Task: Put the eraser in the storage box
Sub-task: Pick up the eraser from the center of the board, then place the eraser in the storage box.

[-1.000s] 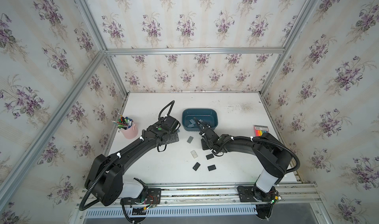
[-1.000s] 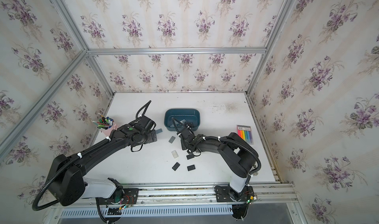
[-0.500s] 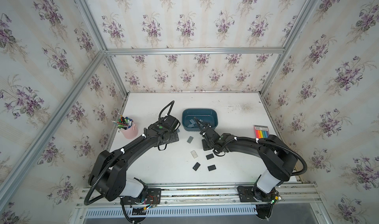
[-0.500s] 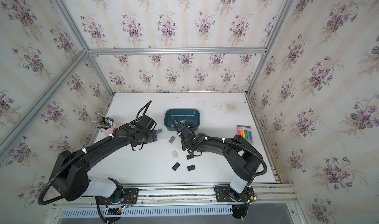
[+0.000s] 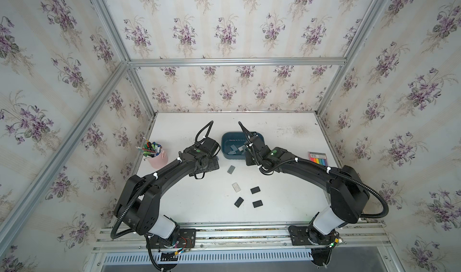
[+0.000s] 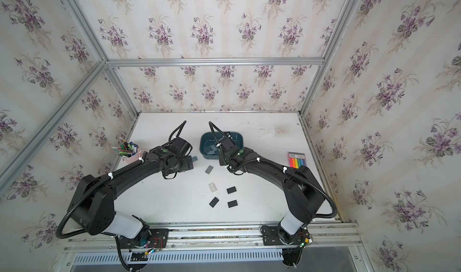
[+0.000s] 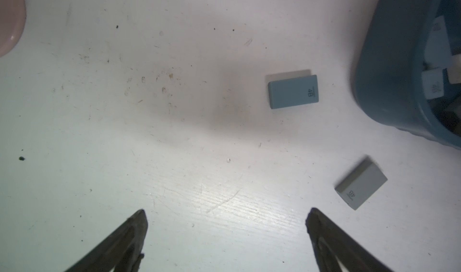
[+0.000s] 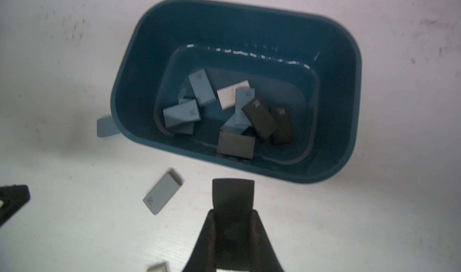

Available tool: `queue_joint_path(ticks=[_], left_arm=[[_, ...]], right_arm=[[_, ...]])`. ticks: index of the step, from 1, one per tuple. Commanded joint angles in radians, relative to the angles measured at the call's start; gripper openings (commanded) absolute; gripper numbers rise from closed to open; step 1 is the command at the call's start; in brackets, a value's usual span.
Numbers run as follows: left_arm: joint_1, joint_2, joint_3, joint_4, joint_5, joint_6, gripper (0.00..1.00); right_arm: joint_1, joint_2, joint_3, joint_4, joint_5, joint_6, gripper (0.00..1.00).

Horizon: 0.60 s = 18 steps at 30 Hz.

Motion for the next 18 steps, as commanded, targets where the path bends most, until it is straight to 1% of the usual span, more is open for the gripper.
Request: queue_joint_path(ticks=[1,6,10,12,15,18], left_arm=[[0.001,0.011,0.006,0.006,0.007,-0.008,1.00],[0.003,0.022,0.003,0.015,0.014,-0.010,1.00],[0.003,0.029,0.009,0.013,0.016,-0.011,1.00],[0.003,0.031,0.010,0.015,0.015,-0.010,1.00],[0.003,0.036,0.013,0.012,0.012,-0.009,1.00],[0.003,0.042,0.015,0.013,0.010,-0.008,1.00]], right_arm=[[-0.047,0.046,0.078,-0.038,-0.051,-0.049,0.12],[-0.084,0.167,0.198,-0.077,-0.073,-0.076,0.13],[-0.119,0.232,0.225,-0.067,-0.111,-0.075,0.13],[-0.132,0.271,0.240,-0.069,-0.124,-0.076,0.15],[-0.142,0.317,0.265,-0.082,-0.149,-0.076,0.21],[-0.145,0.337,0.271,-0.075,-0.156,-0.078,0.32]])
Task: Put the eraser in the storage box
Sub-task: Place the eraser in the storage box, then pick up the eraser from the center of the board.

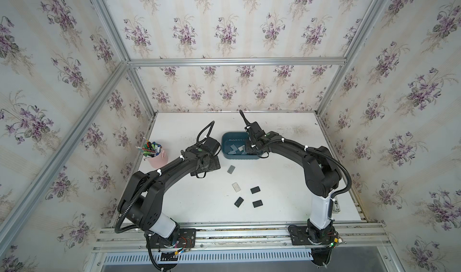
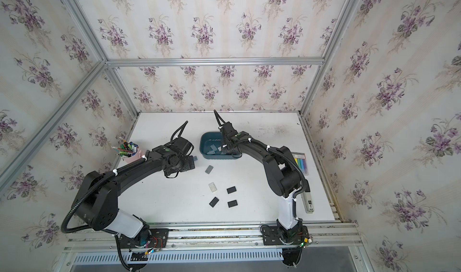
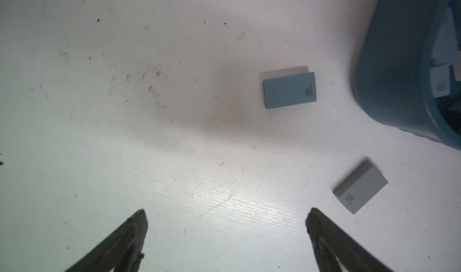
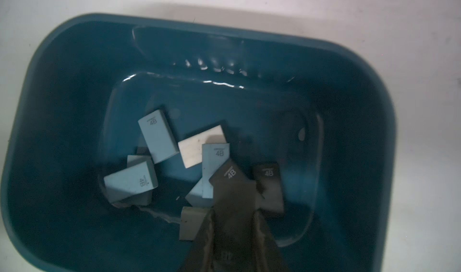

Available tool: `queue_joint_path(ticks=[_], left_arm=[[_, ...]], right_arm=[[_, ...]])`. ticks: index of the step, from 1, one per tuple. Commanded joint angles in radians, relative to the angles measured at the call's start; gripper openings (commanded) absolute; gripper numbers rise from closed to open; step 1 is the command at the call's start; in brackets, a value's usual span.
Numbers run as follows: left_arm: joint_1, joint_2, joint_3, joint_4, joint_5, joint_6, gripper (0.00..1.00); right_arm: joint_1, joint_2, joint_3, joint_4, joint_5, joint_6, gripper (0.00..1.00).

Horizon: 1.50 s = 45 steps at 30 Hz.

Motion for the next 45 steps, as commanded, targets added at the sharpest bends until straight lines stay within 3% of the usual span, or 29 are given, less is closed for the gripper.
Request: queue_joint_path(ticks=[1,6,12,24,30,41,45], left_arm=[[0.002,0.008,0.008,-0.002,-0.007,-0.008,1.00],[0.004,0.023,0.013,-0.001,-0.006,-0.008,1.00],[0.006,0.039,0.028,0.007,-0.003,-0.006,1.00],[0.017,0.246,0.234,0.002,0.033,0.099,0.99],[0.021,0.298,0.257,0.023,0.062,0.085,0.99],[0.028,0.433,0.378,-0.034,0.049,0.044,0.99],[0.039,0.462,0.401,-0.048,0.045,0.015,0.91]], right_arm=[[-0.004,0.018,0.016,-0.007,-0.025,-0.007,0.35],[-0.005,0.031,0.023,-0.013,-0.026,-0.009,0.54],[-0.005,0.004,0.014,-0.008,-0.016,-0.004,0.67],[-0.005,-0.370,-0.173,0.128,-0.009,0.035,0.69],[-0.007,-0.543,-0.277,0.170,-0.008,0.033,0.70],[-0.003,-0.645,-0.325,0.167,-0.049,0.042,0.71],[-0.004,-0.665,-0.340,0.169,-0.055,0.038,0.71]])
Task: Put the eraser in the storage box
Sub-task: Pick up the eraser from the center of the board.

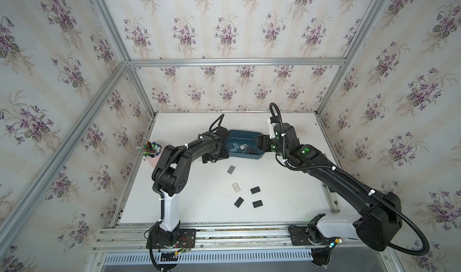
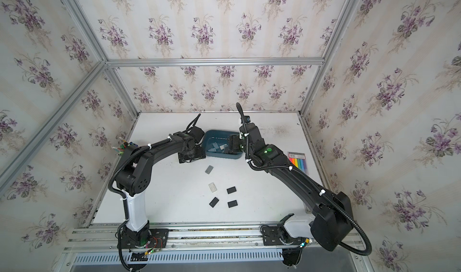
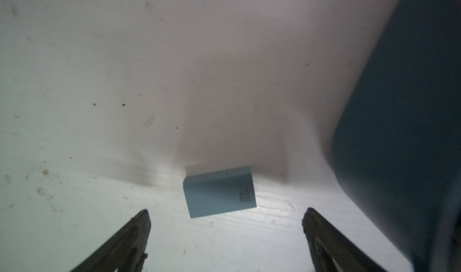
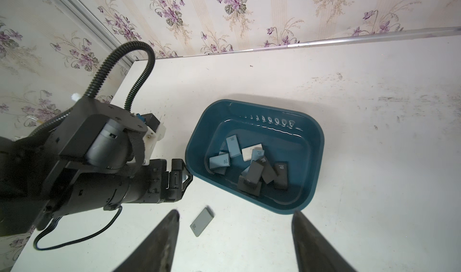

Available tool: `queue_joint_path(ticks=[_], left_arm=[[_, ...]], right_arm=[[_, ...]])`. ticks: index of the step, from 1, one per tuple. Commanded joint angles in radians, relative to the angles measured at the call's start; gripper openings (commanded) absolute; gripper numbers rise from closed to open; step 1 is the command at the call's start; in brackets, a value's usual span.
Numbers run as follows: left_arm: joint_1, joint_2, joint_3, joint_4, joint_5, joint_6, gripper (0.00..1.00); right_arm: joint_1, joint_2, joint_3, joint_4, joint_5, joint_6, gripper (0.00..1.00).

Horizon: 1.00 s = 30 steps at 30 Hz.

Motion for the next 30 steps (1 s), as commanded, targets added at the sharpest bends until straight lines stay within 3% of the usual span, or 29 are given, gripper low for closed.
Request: queue_joint_path(ticks=[1,12,19,26,30], left_arm=[[0.010,0.009,0.010,-0.026,-0.004,-0.040,0.90],[0.032,0.043,0.016,-0.040,0.032,-0.076,0.81],[0.033,0.041,0.016,-0.044,0.037,-0.081,0.72],[0.035,0.048,0.019,-0.043,0.051,-0.084,0.57],[0.035,0.048,0.021,-0.049,0.047,-0.086,0.56]], right_arm=[[0.000,-0.011,-0.008,0.017,-0.012,0.005,0.71],[0.003,-0.017,-0.022,0.023,-0.033,0.010,0.71],[0.016,-0.022,-0.016,0.017,-0.030,0.012,0.71],[0.026,-0.018,-0.018,0.019,-0.029,0.017,0.72],[0.034,-0.017,-0.015,0.019,-0.026,0.018,0.72]])
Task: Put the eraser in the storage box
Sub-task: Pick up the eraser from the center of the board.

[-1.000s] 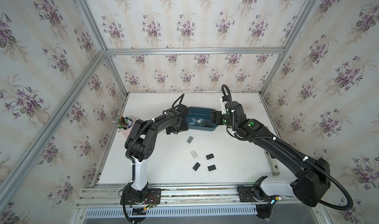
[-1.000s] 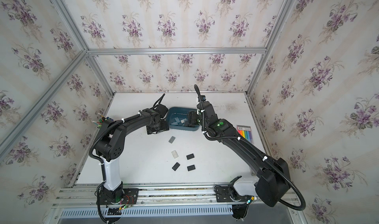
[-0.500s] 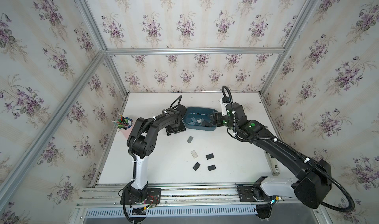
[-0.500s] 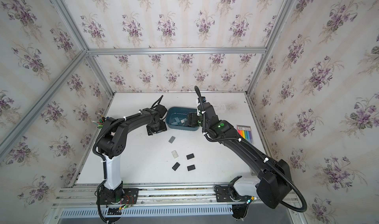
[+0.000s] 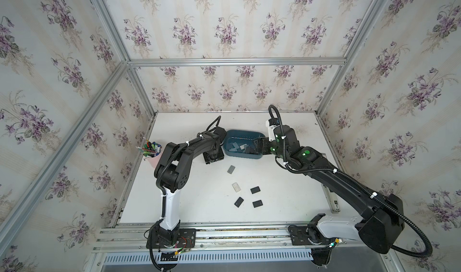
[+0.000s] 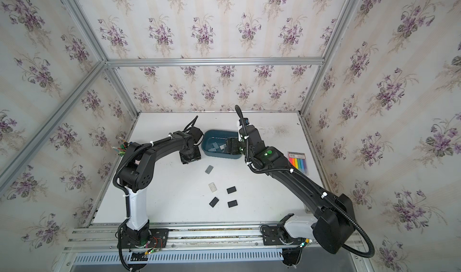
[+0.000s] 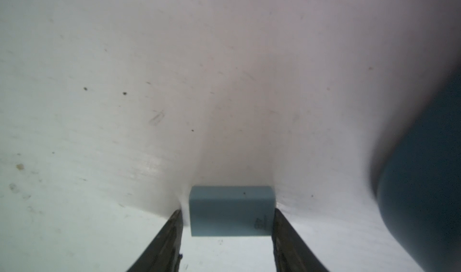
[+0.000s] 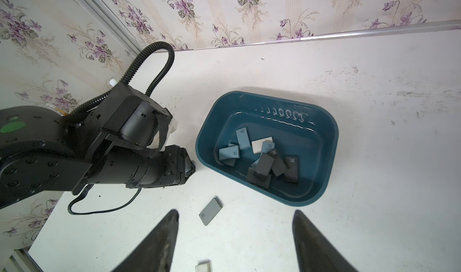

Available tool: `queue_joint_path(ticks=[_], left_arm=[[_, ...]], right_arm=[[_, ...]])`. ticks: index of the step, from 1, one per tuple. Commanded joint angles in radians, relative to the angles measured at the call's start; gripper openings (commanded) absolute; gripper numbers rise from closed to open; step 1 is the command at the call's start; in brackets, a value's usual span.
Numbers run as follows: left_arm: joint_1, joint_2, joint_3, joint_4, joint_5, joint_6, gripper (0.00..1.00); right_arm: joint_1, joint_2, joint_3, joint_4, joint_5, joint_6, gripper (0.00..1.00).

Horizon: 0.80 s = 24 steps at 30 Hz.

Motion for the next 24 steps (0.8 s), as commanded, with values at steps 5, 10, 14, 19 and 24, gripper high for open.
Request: queue_joint_path(ticks=[5,10,14,19,24], left_arm=[[0.002,-0.004,0.004,-0.021,-0.010,-0.009,0.47],[0.002,-0.002,0.002,-0.023,-0.009,-0.004,0.41],[0.002,-0.015,0.002,-0.030,-0.020,-0.003,0.39],[0.003,-0.044,0.011,-0.046,-0.040,0.007,0.39],[0.002,-0.065,0.014,-0.056,-0.051,0.013,0.39]], right_arm=[[0.007,0.004,-0.002,0.017,0.008,0.016,0.72],[0.015,0.007,-0.006,0.022,0.007,0.020,0.72],[0.017,0.007,-0.006,0.023,0.009,0.020,0.72],[0.018,0.007,-0.006,0.024,0.012,0.021,0.72],[0.021,0.005,-0.010,0.026,0.012,0.023,0.72]])
